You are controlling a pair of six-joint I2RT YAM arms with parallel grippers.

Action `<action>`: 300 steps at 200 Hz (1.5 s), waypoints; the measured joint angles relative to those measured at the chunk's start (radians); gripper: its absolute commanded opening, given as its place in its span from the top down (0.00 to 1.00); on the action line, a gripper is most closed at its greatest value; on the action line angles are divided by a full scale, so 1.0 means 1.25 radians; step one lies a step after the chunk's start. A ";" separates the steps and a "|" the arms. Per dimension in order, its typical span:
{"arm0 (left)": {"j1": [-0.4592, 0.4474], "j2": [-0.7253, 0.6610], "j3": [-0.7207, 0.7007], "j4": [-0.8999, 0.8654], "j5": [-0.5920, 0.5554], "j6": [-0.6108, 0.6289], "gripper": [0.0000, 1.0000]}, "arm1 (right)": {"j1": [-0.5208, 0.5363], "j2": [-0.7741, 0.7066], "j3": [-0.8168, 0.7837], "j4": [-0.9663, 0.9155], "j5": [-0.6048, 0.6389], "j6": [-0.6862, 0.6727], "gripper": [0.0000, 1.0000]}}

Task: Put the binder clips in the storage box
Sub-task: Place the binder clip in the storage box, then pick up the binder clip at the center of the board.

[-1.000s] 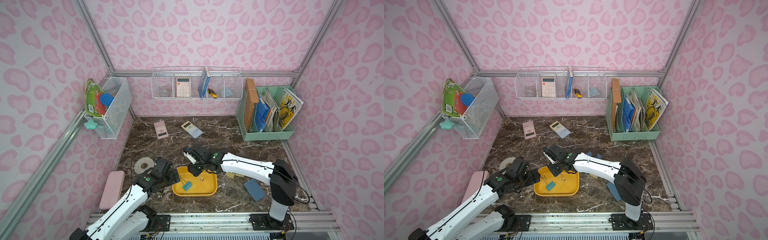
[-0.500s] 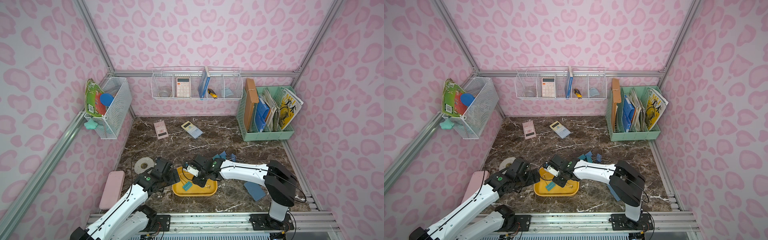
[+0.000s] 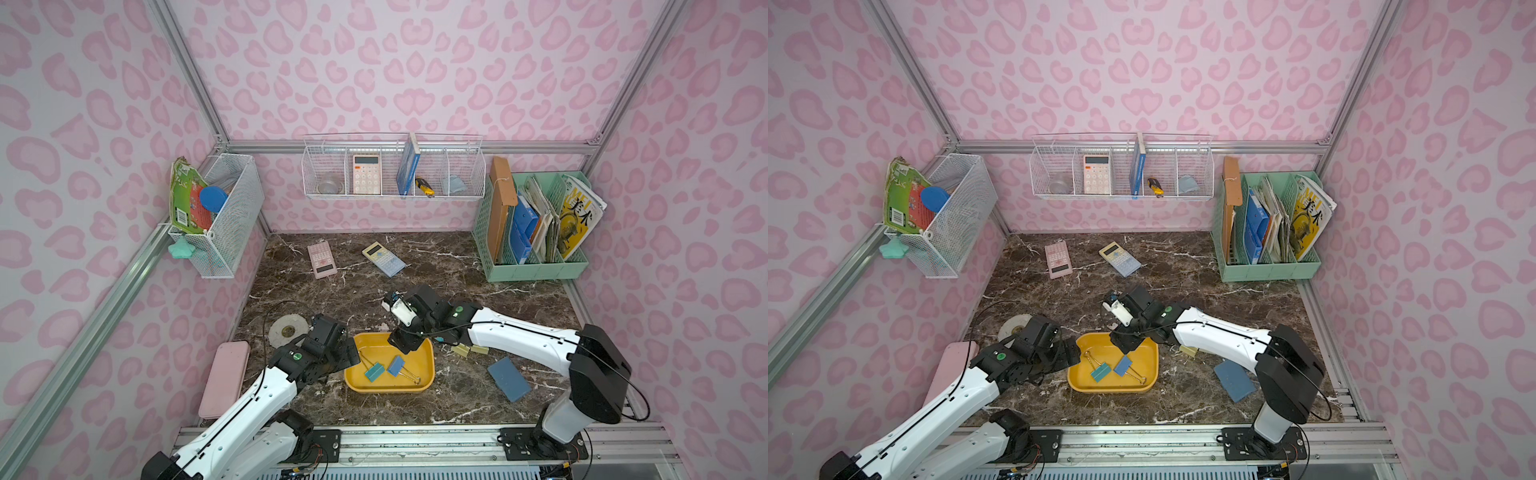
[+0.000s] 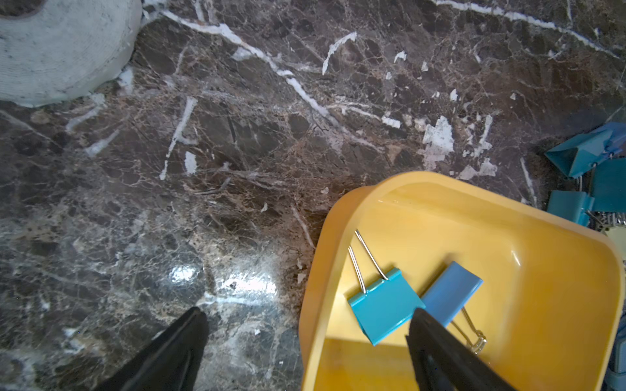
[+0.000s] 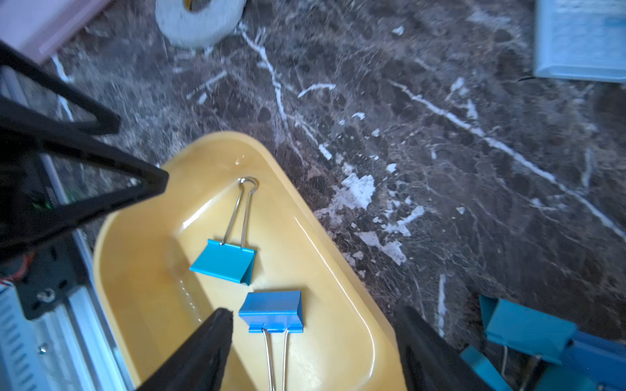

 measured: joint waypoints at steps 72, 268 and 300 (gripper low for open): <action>0.000 -0.005 0.000 0.001 0.009 0.001 0.04 | -0.336 -0.302 -0.242 -0.144 0.120 0.363 0.22; 0.000 -0.006 -0.005 0.019 0.035 0.015 0.04 | -0.388 -0.099 -0.362 -0.079 0.115 0.410 0.35; 0.000 -0.007 -0.005 0.019 0.035 0.015 0.04 | -0.381 -0.088 -0.362 -0.069 0.139 0.407 0.41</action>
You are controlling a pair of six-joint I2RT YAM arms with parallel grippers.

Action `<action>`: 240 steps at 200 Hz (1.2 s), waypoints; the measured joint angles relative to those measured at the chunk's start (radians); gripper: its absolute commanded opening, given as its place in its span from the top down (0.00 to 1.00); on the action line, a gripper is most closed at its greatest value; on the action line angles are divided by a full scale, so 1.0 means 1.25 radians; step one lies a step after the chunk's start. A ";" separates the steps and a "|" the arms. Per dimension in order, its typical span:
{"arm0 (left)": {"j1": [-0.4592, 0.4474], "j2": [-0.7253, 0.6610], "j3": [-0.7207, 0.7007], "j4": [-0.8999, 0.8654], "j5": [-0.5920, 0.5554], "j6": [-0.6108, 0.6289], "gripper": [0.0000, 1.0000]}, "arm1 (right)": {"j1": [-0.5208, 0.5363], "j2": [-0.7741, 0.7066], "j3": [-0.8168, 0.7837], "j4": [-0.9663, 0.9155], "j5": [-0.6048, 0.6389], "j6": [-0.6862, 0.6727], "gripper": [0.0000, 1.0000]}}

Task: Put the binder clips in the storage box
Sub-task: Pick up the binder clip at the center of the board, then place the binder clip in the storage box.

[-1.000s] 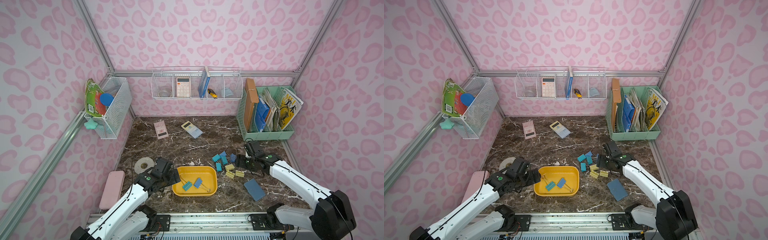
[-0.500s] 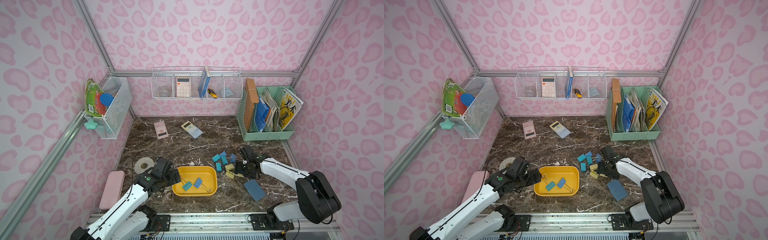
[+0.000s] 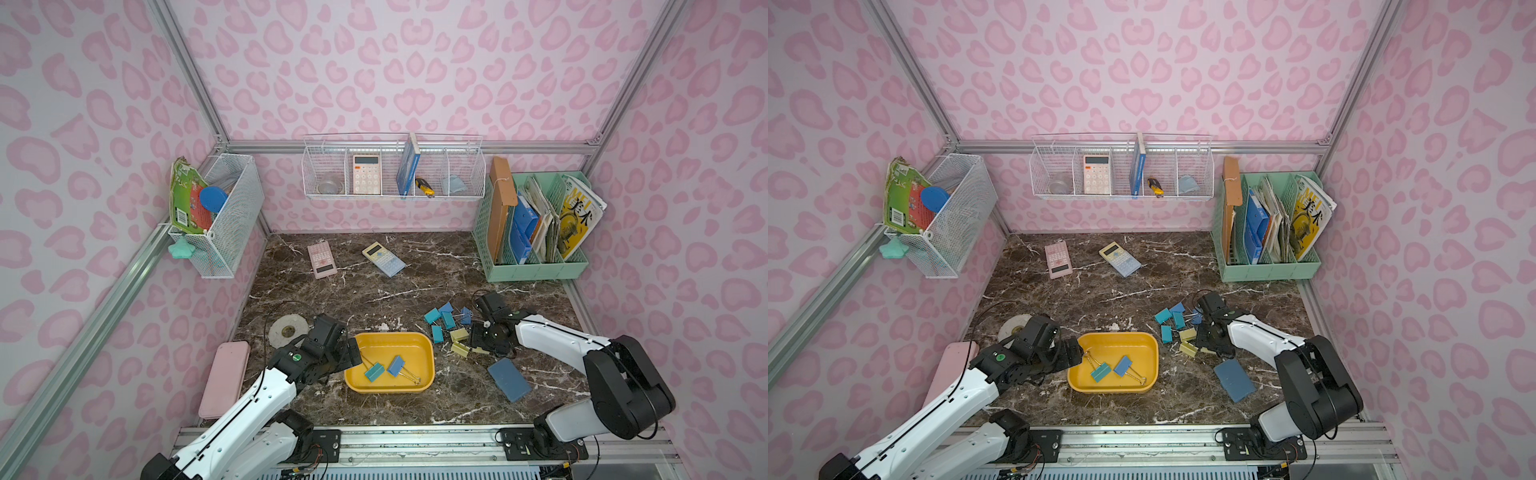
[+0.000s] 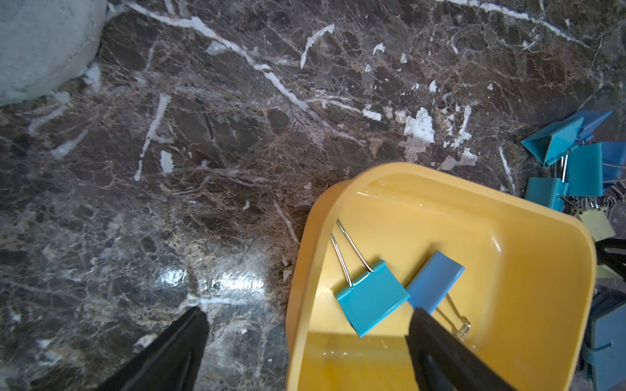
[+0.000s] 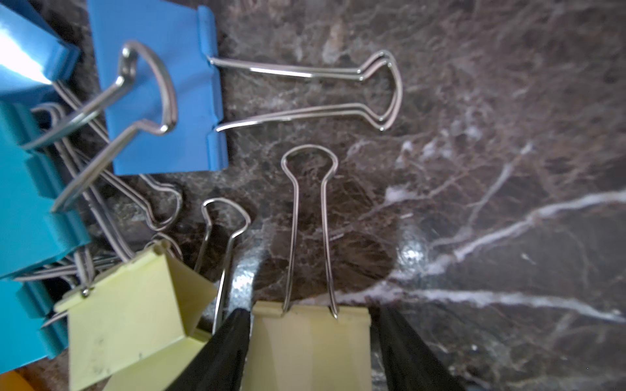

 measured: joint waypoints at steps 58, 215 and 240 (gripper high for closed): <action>0.000 -0.001 0.000 0.001 0.000 0.000 0.04 | 0.028 -0.010 0.021 -0.034 0.029 0.003 0.52; 0.001 0.002 0.000 0.005 -0.016 -0.001 0.04 | 0.453 0.211 0.516 -0.111 -0.032 -0.019 0.55; 0.001 0.001 0.000 0.005 -0.019 -0.001 0.04 | 0.486 0.255 0.539 -0.088 -0.062 -0.021 0.55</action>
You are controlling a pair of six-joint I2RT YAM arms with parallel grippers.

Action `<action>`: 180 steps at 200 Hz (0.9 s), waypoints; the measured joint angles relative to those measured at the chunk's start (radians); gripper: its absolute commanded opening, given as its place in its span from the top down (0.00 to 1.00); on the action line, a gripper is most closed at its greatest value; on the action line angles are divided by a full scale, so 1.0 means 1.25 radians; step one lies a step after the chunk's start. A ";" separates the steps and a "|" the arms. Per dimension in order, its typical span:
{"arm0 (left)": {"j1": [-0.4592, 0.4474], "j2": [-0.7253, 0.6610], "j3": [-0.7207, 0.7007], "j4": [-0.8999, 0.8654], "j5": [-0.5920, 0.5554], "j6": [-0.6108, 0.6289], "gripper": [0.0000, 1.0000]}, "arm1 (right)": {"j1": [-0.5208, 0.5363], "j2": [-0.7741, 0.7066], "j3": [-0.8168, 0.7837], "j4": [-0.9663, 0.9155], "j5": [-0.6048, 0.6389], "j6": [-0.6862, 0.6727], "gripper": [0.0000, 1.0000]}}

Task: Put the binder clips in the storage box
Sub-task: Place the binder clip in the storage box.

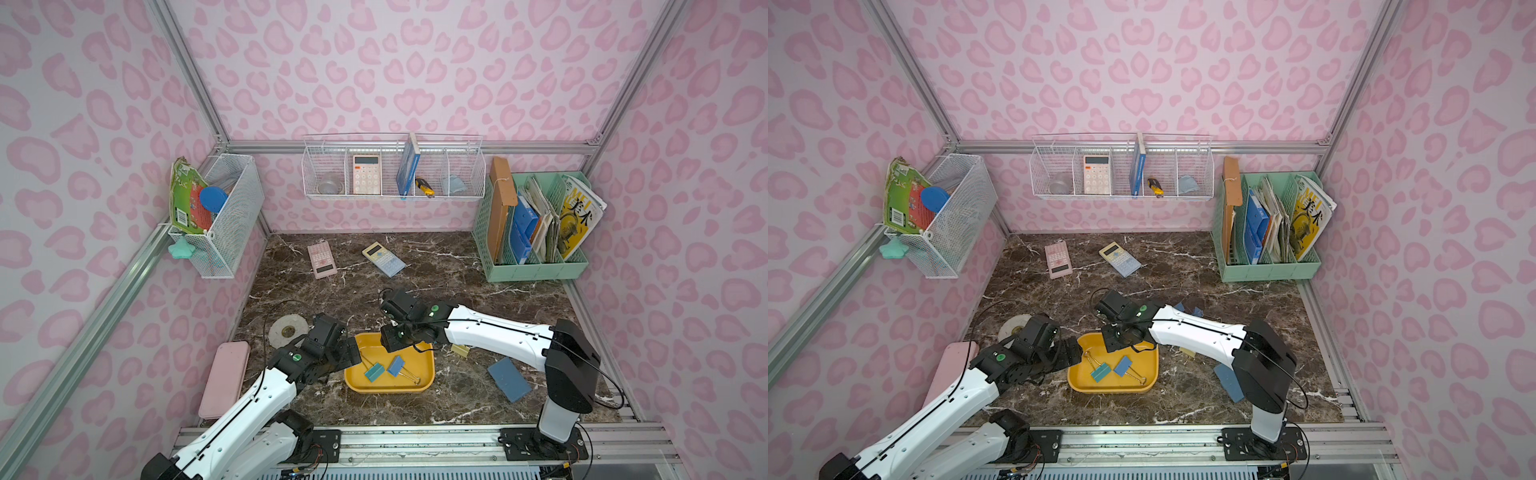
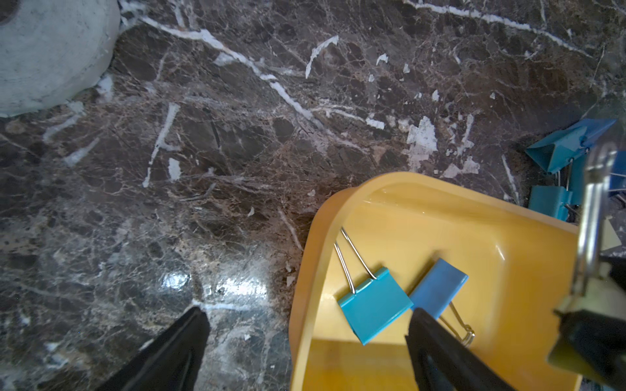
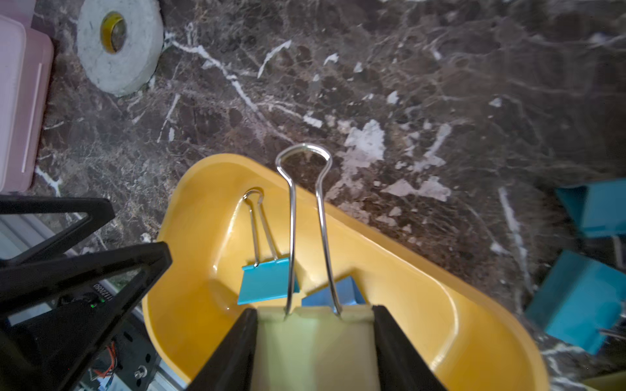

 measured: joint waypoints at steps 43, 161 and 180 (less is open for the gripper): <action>0.000 0.001 0.000 0.000 -0.003 0.000 0.05 | 0.015 0.067 0.000 0.041 -0.036 0.002 0.54; 0.000 0.007 0.000 0.000 -0.004 -0.002 0.04 | -0.011 -0.169 -0.098 -0.009 0.015 0.090 0.25; 0.000 0.006 0.000 0.000 0.001 -0.002 0.04 | -0.075 -0.297 -0.209 -0.056 0.050 0.136 0.26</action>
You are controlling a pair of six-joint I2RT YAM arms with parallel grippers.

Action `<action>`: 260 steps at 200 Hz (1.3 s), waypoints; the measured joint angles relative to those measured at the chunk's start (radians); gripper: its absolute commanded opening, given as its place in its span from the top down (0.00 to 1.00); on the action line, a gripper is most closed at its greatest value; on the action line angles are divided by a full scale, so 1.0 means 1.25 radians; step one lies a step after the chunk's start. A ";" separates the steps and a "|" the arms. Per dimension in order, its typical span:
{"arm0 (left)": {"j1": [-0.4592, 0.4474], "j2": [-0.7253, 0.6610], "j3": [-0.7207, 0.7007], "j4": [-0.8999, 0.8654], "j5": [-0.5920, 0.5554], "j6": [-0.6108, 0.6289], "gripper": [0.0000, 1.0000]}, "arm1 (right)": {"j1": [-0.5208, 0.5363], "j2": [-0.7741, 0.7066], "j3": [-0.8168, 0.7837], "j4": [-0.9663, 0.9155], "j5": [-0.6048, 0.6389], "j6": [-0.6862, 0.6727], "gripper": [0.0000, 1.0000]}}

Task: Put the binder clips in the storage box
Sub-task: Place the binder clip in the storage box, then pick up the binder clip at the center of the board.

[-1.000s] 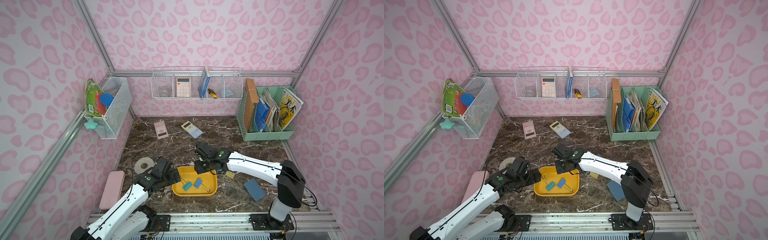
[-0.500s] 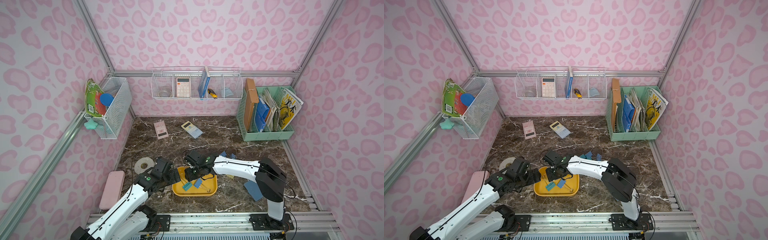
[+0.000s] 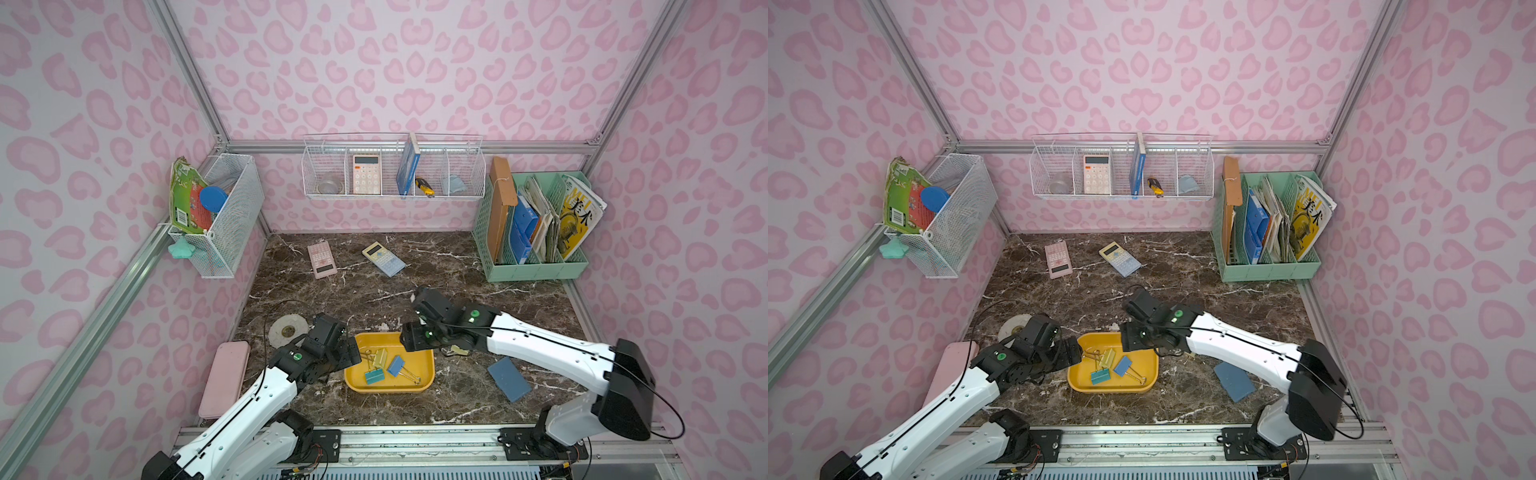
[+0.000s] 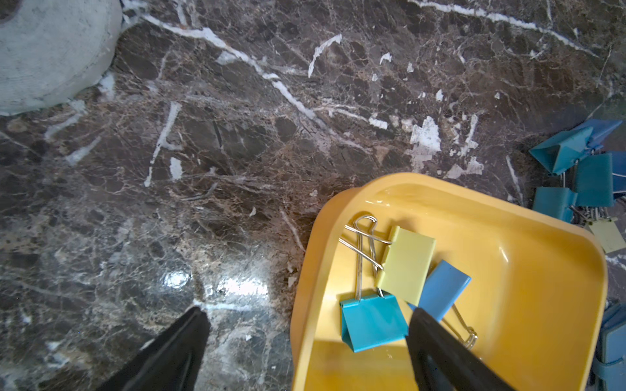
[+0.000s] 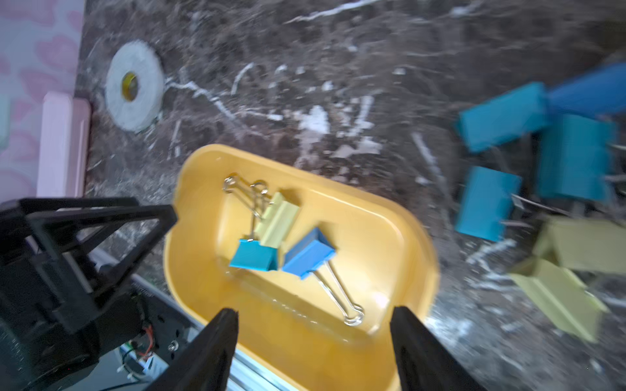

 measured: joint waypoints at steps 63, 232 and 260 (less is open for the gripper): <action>0.000 -0.002 0.000 0.002 0.006 0.003 0.04 | -0.219 -0.175 -0.285 -0.007 -0.006 0.040 0.24; 0.000 -0.015 -0.004 0.006 0.020 0.003 0.05 | -0.277 0.080 -0.268 0.128 -0.080 -0.009 0.24; 0.000 -0.017 -0.005 0.006 0.021 0.003 0.05 | -0.277 0.090 -0.261 0.136 -0.077 -0.006 0.24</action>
